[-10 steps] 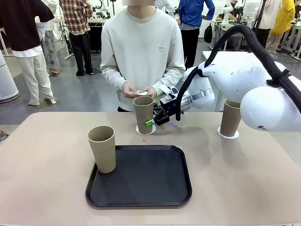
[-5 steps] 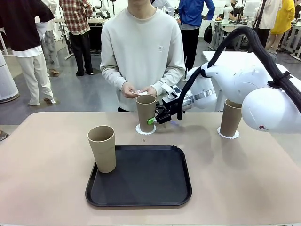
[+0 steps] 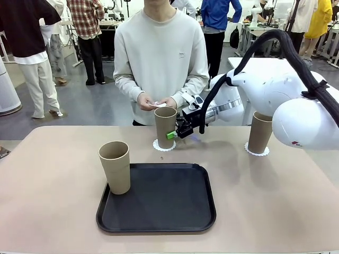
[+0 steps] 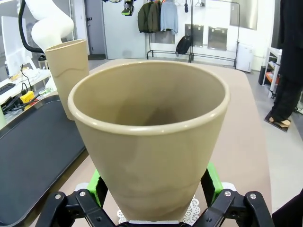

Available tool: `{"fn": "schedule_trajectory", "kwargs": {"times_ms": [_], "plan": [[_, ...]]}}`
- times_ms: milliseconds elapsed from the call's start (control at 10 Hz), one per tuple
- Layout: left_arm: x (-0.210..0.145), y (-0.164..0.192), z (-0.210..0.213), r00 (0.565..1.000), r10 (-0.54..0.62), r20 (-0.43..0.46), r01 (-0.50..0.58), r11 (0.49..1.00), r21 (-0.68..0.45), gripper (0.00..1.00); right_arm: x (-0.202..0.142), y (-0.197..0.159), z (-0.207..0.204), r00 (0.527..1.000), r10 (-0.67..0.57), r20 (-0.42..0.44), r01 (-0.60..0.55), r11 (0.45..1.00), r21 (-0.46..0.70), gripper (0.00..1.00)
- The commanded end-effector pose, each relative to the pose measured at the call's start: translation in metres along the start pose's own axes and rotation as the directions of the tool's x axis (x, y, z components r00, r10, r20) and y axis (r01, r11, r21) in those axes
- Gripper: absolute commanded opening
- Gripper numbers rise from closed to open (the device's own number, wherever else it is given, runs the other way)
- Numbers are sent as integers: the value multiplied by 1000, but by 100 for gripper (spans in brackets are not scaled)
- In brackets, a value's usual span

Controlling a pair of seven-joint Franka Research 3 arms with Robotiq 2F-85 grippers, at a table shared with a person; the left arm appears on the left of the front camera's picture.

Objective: Place coasters on the table and set cups on them.
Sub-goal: Take one Reusable plastic cup from the Flat Tray and place it on a coaster set by the human.

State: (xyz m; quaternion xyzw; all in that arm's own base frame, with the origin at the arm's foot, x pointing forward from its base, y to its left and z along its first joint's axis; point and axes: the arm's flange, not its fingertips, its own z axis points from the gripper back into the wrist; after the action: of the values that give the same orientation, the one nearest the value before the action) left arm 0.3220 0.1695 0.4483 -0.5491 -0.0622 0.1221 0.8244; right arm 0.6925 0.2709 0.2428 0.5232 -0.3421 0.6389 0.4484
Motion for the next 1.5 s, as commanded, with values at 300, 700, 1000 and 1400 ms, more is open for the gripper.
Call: {"fn": "schedule_trajectory", "kwargs": {"times_ms": [300,700,1000,1400], "plan": [[0,-2,2,1000,-7,5,7,1000,-22,100,5,-7,7,995,-46,-92,50,998,47,100],[0,-2,2,1000,-7,5,7,1000,-22,100,4,-4,11,991,-60,-117,66,997,48,100],[0,-2,2,1000,-7,5,7,1000,-22,100,6,4,22,987,-77,-143,80,997,21,100],[0,-2,2,1000,-7,5,7,1000,-22,100,9,21,42,976,-111,-189,106,994,-35,100]]}}
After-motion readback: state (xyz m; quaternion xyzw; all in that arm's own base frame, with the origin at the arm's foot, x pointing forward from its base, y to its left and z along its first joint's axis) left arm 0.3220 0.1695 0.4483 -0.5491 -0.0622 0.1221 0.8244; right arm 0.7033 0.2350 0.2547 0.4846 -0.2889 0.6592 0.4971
